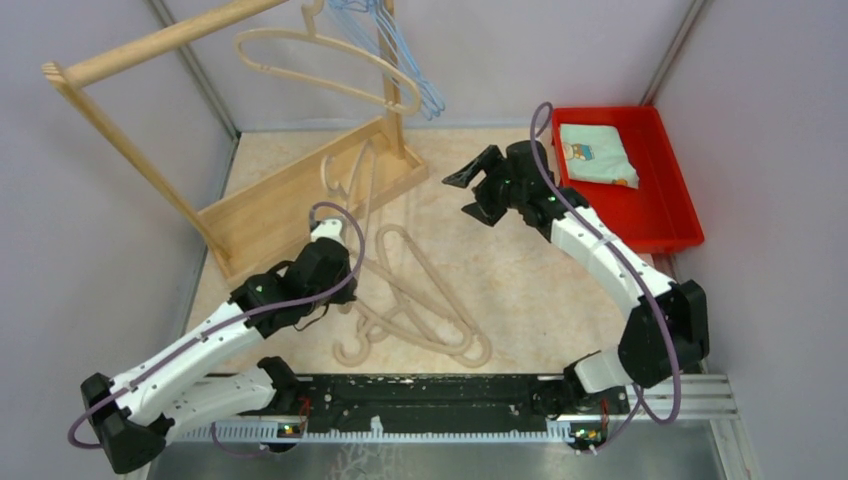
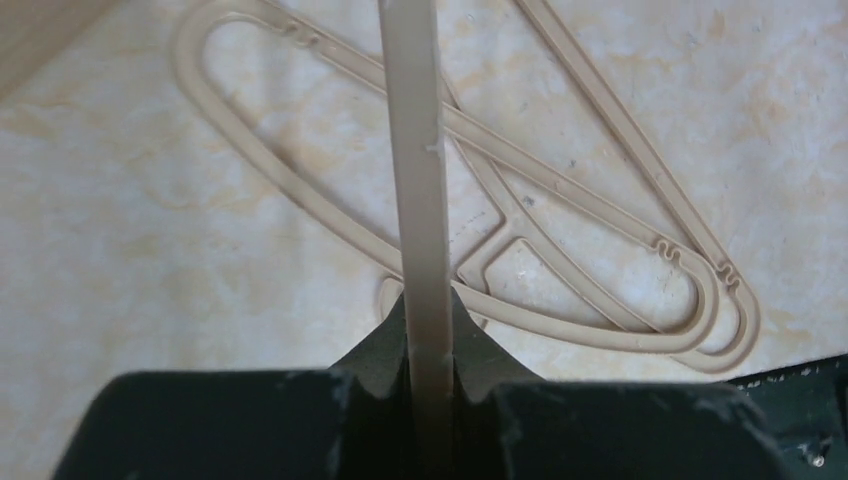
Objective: Organize the hangers
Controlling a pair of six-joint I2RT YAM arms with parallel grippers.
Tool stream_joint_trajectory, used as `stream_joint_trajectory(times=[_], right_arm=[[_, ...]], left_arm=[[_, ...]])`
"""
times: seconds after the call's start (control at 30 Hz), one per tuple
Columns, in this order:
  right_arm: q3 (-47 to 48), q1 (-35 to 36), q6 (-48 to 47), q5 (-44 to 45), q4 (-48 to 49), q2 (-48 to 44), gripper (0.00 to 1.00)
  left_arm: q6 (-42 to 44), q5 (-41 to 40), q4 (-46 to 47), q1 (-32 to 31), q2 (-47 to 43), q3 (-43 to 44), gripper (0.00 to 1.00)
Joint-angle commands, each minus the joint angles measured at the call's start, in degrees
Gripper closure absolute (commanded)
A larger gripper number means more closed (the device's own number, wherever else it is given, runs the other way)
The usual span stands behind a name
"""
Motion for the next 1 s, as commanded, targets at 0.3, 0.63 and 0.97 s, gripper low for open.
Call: stream_joint_trajectory(times=[0.3,0.63,0.97], right_arm=[[1.9,-1.5,-15.8,3.0,-16.7,-5.5,0.21],[5.2,-2.3,-25.4,5.3,-26.0,-7.7,0.20],[0.3,-2.5,-32.4,5.9,-29.2,-9.0,0.20]], left_arm=[[-11.6,-22.3,-26.4,1.9,6.1,22.4,1.00],[11.0,-16.7,-9.4,20.2,13.6,35.1,1.00],[19.9,-19.2,-5.2,21.2,28.0,57.0,1.00]])
